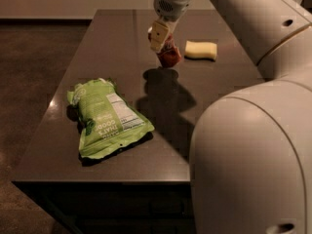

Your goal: Knock coke can over

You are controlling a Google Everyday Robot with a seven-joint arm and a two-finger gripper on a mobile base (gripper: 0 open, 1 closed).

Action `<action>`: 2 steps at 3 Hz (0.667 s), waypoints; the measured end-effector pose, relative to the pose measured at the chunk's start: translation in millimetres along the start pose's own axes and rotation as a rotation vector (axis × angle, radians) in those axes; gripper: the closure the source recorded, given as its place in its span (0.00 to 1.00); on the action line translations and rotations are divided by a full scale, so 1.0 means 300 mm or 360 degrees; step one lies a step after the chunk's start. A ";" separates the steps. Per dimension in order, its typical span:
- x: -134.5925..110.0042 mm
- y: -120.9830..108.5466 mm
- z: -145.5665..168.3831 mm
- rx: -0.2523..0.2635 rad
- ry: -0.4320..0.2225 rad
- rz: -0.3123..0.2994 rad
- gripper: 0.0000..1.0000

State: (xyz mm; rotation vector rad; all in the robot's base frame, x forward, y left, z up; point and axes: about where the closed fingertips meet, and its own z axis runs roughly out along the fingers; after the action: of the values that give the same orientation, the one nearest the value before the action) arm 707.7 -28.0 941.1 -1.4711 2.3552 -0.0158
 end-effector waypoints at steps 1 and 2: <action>0.103 -0.008 0.037 0.0006 0.0186 -0.0007 1.00; 0.170 -0.008 0.062 0.0010 0.0325 -0.0030 0.85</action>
Offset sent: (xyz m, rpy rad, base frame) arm -0.0340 -0.0711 -0.0437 -0.3160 0.1717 -0.0331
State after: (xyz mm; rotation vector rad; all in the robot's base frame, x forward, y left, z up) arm 695.6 -70.2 909.0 -1.5544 2.4970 -0.1863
